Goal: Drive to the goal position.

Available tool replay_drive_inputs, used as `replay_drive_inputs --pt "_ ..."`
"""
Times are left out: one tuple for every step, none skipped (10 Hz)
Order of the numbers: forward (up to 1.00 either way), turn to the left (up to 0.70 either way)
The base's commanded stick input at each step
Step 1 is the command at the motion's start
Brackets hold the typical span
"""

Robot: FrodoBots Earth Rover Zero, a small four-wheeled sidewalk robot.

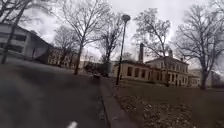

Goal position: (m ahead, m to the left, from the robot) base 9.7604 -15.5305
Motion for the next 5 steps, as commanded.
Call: replay_drive_inputs --pt "0.7 0.01" --pt "0.7 0.0" --pt "0.7 0.0" --pt "0.7 0.0" --pt "0.7 0.22"
